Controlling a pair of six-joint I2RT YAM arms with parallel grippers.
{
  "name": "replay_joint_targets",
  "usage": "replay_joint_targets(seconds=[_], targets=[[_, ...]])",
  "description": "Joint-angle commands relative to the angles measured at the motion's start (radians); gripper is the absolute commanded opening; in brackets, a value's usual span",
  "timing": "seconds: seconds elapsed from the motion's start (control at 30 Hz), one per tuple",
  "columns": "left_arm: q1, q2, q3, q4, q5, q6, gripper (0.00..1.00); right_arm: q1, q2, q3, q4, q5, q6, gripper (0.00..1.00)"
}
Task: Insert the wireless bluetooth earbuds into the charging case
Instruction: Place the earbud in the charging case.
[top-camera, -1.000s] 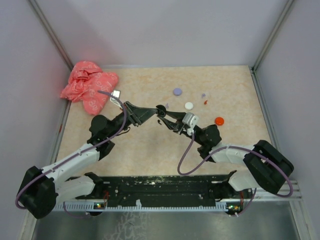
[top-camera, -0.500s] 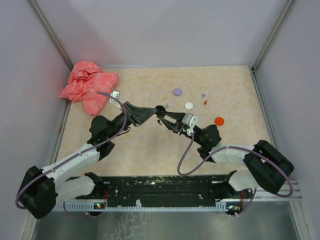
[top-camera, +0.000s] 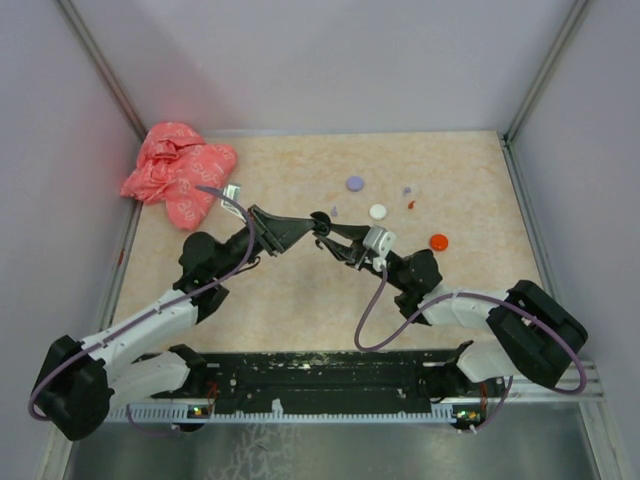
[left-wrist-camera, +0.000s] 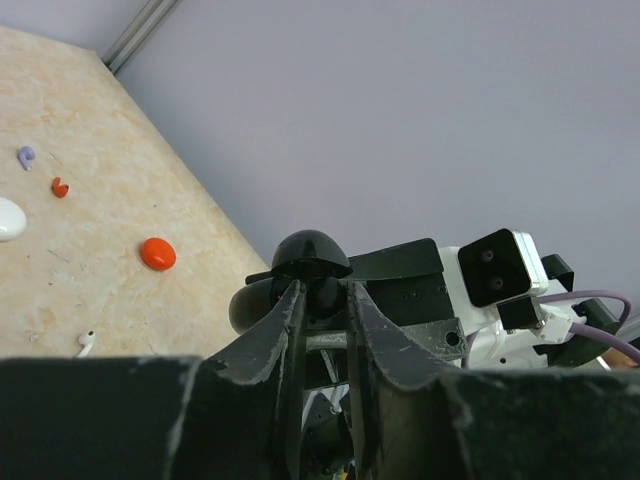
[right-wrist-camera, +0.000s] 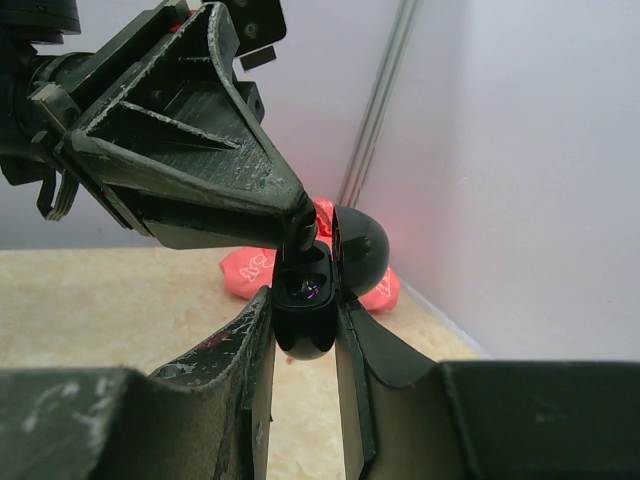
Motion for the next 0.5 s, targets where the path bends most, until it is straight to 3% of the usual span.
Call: replay_joint_targets(seconds=[0.0, 0.23, 0.47], targets=[[-0.011, -0.024, -0.015, -0.036, -0.011, 0.046, 0.29, 0.01, -0.028, 0.054, 0.072, -0.004, 0.006, 0.0], [-0.01, -0.048, 0.008, -0.108, -0.028, 0.098, 0.44, 0.01, -0.029, 0.046, 0.079, 0.002, 0.007, 0.0], [-0.01, -0.06, 0.043, -0.193, -0.05, 0.155, 0.5, 0.01, -0.034, 0.043, 0.075, 0.001, 0.009, 0.0]])
